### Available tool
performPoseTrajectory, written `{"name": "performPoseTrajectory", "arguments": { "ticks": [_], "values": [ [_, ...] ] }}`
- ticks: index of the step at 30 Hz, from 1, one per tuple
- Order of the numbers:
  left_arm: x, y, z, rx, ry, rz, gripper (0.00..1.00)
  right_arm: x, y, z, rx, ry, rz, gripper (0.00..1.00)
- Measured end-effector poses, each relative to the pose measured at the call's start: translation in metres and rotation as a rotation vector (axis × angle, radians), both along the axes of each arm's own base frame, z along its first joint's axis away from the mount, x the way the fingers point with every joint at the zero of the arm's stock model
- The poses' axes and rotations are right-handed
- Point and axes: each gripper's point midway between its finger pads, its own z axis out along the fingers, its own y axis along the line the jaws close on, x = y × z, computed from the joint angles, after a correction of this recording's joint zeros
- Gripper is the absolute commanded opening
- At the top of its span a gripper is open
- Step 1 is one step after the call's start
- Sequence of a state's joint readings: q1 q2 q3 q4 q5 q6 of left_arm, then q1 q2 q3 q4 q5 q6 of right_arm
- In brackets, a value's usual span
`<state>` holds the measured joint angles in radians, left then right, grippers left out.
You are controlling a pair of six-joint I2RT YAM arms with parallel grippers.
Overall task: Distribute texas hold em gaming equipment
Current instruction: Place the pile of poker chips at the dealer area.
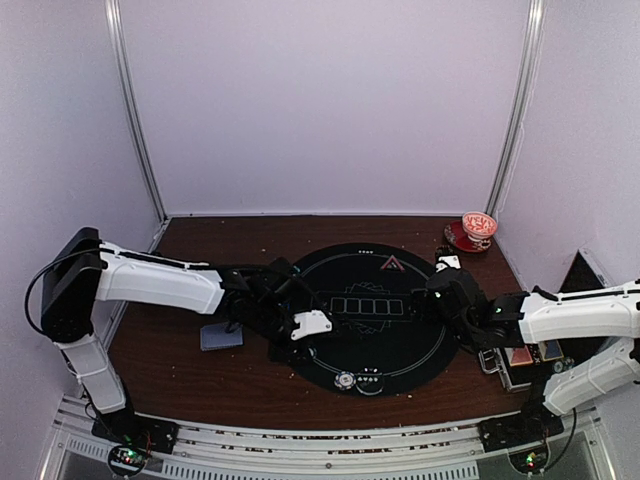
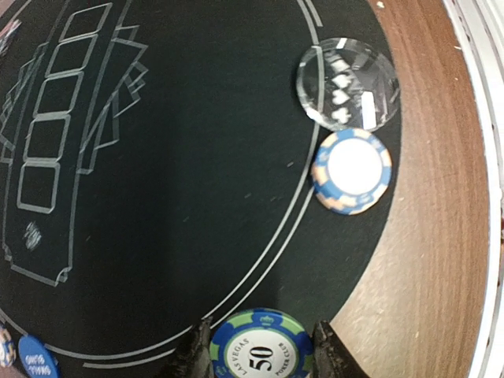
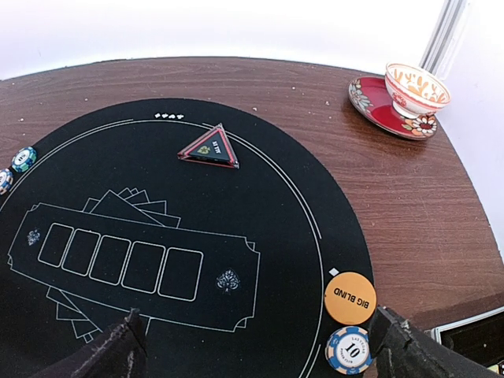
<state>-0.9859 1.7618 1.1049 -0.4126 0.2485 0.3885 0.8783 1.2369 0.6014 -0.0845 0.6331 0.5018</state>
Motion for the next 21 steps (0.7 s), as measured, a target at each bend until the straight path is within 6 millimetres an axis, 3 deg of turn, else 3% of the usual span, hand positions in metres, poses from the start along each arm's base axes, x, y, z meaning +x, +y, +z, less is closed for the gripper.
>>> {"name": "performPoseTrajectory", "arguments": {
  "ticks": [12, 21],
  "values": [
    [-0.035, -0.033, -0.029, 0.035, 0.001, -0.123, 0.30, 0.000, -0.001, 0.000, 0.000, 0.000, -0.002, 1.00],
    [-0.036, -0.037, -0.033, 0.038, -0.014, -0.127, 0.32, 0.000, -0.001, 0.000, 0.001, 0.000, -0.002, 1.00]
  ]
}}
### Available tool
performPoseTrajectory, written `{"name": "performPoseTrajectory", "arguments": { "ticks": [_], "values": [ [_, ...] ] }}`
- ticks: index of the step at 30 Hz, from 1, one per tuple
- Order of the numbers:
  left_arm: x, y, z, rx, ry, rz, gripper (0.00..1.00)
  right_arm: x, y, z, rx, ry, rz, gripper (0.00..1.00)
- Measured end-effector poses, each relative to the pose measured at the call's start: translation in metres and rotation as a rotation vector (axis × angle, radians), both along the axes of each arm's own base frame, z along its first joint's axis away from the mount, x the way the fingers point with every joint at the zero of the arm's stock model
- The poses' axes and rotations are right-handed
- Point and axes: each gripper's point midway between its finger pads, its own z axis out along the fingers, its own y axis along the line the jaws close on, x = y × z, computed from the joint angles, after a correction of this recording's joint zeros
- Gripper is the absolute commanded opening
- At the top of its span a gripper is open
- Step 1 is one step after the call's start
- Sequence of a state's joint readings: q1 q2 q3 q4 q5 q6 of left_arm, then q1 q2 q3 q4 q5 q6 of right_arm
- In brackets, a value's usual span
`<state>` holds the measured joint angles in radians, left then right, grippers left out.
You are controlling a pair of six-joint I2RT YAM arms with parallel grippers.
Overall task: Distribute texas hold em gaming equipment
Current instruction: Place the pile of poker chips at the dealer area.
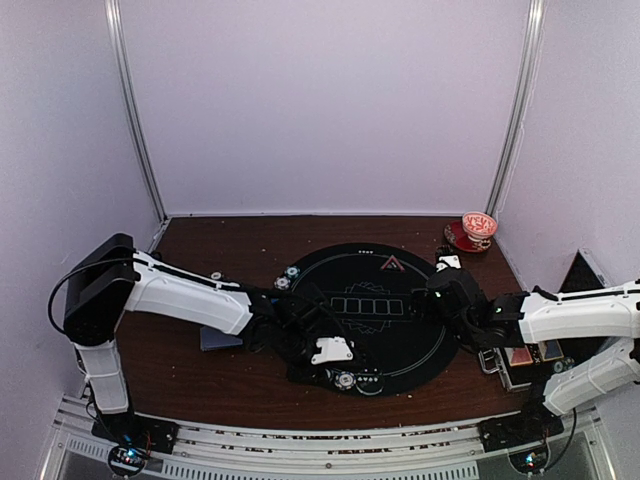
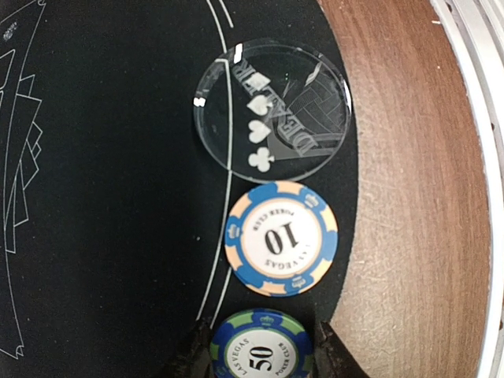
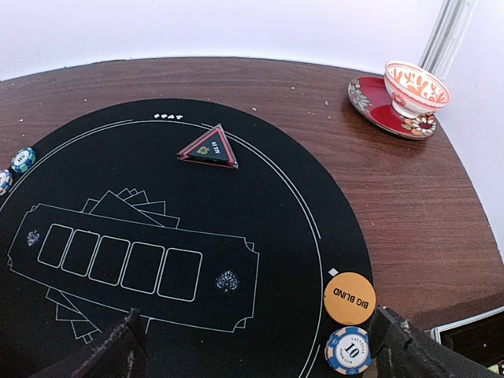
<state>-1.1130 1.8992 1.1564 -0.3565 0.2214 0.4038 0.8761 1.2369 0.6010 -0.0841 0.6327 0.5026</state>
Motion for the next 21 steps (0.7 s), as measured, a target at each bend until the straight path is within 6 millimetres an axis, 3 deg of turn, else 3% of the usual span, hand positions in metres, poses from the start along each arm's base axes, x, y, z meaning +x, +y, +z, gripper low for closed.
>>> {"name": "performPoseTrajectory", "arguments": {
  "ticks": [17, 21],
  "values": [
    [-0.0014, -0.0030, -0.0046, 0.000, -0.004, -0.011, 0.40, 0.0003, -0.0004, 0.0000, 0.000, 0.000, -0.002, 1.00],
    [-0.0014, -0.0031, -0.0048, 0.000, -0.005, -0.012, 0.55, 0.0002, -0.0004, 0.0000, 0.000, 0.000, -0.001, 1.00]
  ]
}}
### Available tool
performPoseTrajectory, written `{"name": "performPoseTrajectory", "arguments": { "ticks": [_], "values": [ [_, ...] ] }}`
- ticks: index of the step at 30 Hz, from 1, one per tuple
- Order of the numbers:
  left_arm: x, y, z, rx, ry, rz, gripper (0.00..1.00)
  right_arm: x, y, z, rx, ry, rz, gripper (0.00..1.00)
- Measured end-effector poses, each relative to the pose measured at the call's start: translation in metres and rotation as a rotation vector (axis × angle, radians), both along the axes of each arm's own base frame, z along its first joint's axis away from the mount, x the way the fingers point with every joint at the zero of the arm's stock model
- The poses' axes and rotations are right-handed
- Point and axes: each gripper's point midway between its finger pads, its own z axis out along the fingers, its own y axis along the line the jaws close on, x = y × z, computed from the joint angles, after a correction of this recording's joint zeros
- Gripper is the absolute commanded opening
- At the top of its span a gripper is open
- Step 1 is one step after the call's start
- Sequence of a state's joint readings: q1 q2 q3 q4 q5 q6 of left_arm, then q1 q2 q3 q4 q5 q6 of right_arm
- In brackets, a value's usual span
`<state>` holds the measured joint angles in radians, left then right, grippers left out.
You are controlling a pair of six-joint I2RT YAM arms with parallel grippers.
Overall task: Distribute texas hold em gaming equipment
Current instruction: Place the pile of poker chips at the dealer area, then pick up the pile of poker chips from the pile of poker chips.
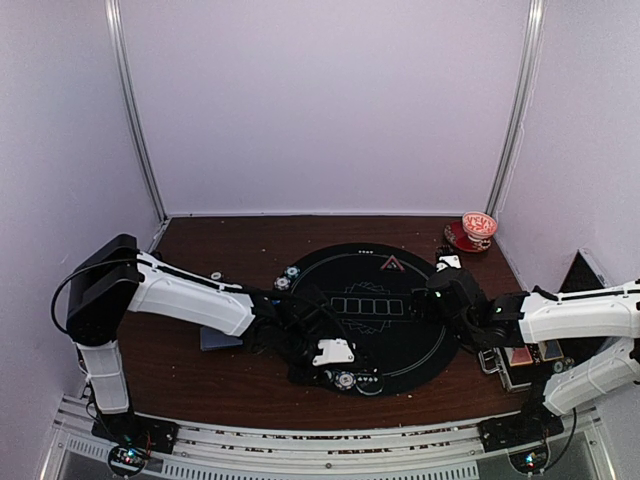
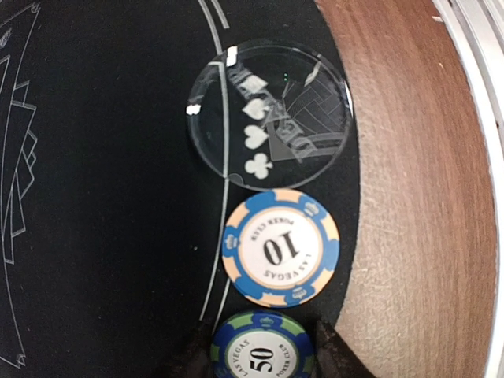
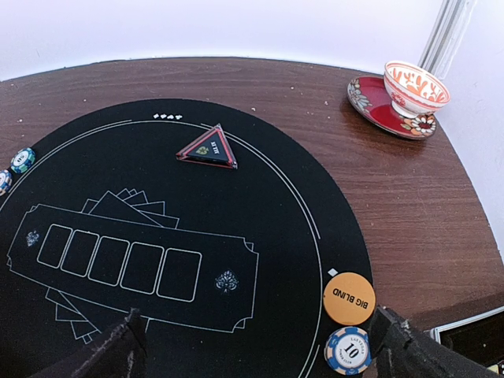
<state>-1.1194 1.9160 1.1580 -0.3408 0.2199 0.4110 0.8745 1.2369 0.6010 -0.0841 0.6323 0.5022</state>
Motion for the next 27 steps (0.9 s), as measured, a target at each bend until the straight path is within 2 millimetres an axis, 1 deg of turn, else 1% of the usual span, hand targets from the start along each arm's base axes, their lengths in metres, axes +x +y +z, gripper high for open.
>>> {"name": "performPoseTrajectory", "arguments": {
  "ticks": [4, 7, 10, 13, 15, 16, 18, 19, 20, 21, 23, 25, 27],
  "values": [
    [0.001, 0.000, 0.000, 0.002, -0.011, -0.002, 0.74, 0.000, 0.000, 0.000, 0.000, 0.000, 0.000, 1.00],
    [0.004, 0.001, 0.001, 0.007, -0.030, 0.003, 0.82, 0.000, 0.000, 0.000, 0.000, 0.000, 0.000, 1.00],
    [0.009, 0.002, 0.008, 0.001, -0.058, 0.015, 0.87, 0.000, 0.000, 0.000, 0.000, 0.000, 0.000, 1.00],
    [0.015, 0.003, 0.024, -0.026, -0.087, 0.032, 0.93, 0.000, 0.000, 0.000, 0.000, 0.000, 0.000, 1.00],
    [0.021, 0.004, 0.042, -0.062, -0.109, 0.046, 0.98, 0.000, 0.000, 0.000, 0.000, 0.000, 0.000, 1.00],
    [0.025, 0.006, 0.051, -0.080, -0.119, 0.057, 0.98, 0.000, 0.000, 0.000, 0.001, 0.000, 0.000, 1.00],
    [0.039, 0.013, 0.075, -0.126, -0.148, 0.095, 0.98, 0.000, 0.000, 0.000, 0.002, 0.000, 0.001, 1.00],
    [0.052, 0.021, 0.091, -0.156, -0.170, 0.132, 0.98, 0.000, 0.001, 0.000, 0.003, 0.000, 0.002, 1.00],
    [0.058, 0.025, 0.098, -0.169, -0.178, 0.148, 0.98, 0.000, 0.001, 0.000, 0.004, 0.000, 0.003, 1.00],
    [0.068, 0.031, 0.108, -0.188, -0.192, 0.178, 0.98, 0.000, 0.001, 0.000, 0.005, 0.000, 0.003, 1.00],
    [0.093, 0.051, 0.127, -0.221, -0.222, 0.257, 0.98, 0.000, 0.002, 0.000, 0.007, 0.000, 0.005, 1.00],
    [0.119, 0.076, 0.142, -0.241, -0.255, 0.349, 0.98, 0.000, 0.002, 0.000, 0.008, 0.000, 0.006, 1.00],
    [0.139, 0.103, 0.150, -0.245, -0.282, 0.438, 0.98, 0.000, 0.002, -0.001, 0.007, 0.003, 0.008, 1.00]
  ]
}}
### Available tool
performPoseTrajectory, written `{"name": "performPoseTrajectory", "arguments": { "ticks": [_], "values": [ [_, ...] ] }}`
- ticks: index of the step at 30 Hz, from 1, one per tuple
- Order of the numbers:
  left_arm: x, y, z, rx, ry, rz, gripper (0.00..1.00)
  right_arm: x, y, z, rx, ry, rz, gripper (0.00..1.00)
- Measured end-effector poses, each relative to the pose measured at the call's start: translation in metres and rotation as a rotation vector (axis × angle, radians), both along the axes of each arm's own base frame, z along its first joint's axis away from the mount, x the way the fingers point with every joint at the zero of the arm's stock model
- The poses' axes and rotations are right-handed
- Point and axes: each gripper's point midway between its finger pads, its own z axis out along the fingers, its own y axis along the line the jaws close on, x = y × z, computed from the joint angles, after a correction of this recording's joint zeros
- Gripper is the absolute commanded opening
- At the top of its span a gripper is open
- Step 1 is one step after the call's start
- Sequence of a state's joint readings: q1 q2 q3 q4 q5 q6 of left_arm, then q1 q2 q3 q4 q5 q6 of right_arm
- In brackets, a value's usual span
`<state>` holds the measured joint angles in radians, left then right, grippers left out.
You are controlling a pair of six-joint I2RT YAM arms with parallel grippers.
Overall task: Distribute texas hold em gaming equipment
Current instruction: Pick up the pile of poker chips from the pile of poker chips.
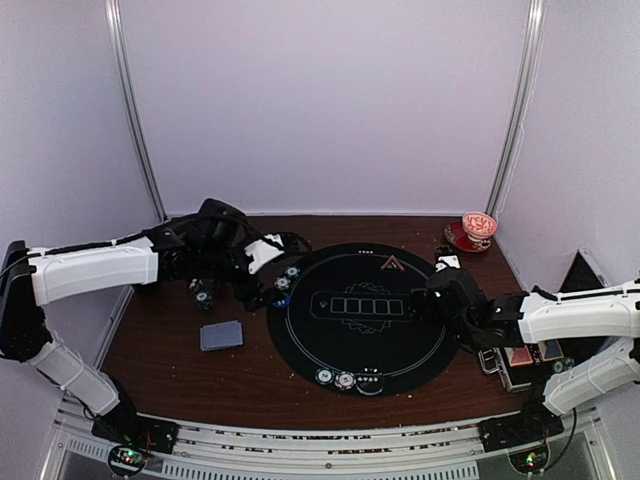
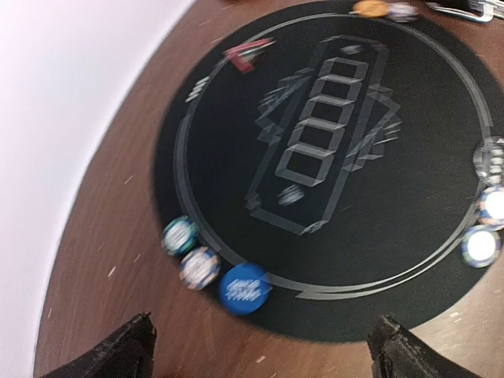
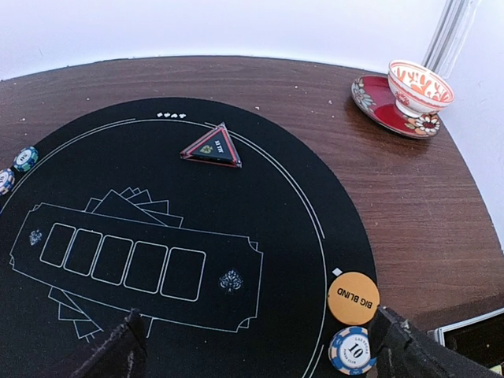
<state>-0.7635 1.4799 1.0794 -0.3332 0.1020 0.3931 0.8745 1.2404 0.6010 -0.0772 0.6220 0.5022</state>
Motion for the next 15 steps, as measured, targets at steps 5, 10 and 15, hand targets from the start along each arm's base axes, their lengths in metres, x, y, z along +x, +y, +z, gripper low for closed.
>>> {"name": "performPoseTrajectory", "arguments": {
  "ticks": [5, 10, 15],
  "values": [
    [0.040, 0.063, 0.001, -0.014, 0.010, 0.202, 0.98, 0.000, 0.002, -0.004, -0.002, 0.012, 0.009, 1.00],
    [0.073, 0.123, -0.006, -0.031, 0.052, 0.384, 0.98, -0.001, 0.003, -0.005, 0.000, 0.018, 0.015, 1.00],
    [0.090, 0.173, -0.031, -0.031, 0.121, 0.522, 0.98, -0.001, 0.004, -0.006, -0.002, 0.022, 0.017, 1.00]
  ]
}}
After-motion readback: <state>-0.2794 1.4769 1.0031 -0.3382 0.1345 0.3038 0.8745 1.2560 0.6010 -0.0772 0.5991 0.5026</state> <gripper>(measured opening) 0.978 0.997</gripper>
